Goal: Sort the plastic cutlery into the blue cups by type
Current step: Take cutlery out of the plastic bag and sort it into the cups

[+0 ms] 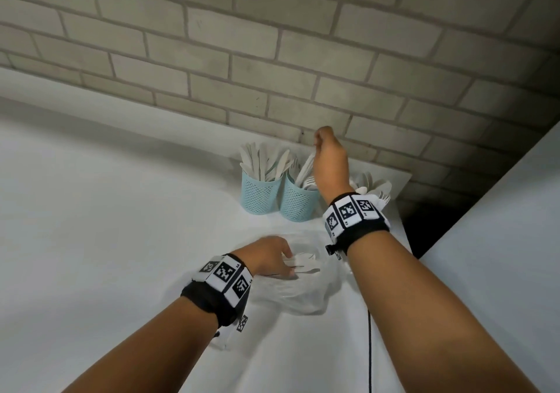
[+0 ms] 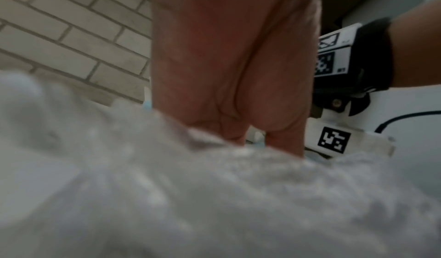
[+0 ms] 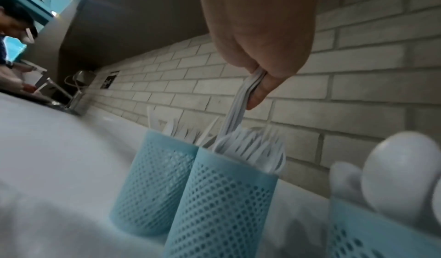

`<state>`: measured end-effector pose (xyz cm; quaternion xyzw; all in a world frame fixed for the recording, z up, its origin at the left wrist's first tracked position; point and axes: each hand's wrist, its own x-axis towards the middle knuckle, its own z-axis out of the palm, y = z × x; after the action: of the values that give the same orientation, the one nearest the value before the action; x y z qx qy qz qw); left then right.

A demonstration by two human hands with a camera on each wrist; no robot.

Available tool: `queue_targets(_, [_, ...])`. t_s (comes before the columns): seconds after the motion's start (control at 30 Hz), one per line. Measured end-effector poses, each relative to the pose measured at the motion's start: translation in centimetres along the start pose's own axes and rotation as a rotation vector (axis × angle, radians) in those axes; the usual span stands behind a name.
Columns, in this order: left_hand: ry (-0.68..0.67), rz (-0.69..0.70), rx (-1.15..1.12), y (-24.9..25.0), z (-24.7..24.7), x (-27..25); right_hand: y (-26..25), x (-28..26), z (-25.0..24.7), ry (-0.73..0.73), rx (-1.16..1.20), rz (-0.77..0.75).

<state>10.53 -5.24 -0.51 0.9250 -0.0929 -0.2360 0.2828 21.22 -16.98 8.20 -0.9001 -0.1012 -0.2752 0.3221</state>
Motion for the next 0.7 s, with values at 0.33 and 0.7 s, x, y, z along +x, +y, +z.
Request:
queue_targets(0.33, [-0.088, -0.025, 0.259, -0.6, 0.8, 0.2, 1.1, -0.9, 1.6, -0.552, -0.554, -0.028])
queue_targets(0.7, [0.003, 0.05, 0.428, 0.1, 2.0, -0.8, -1.2, -6.5, -3.1, -0.312, 0.003, -0.065])
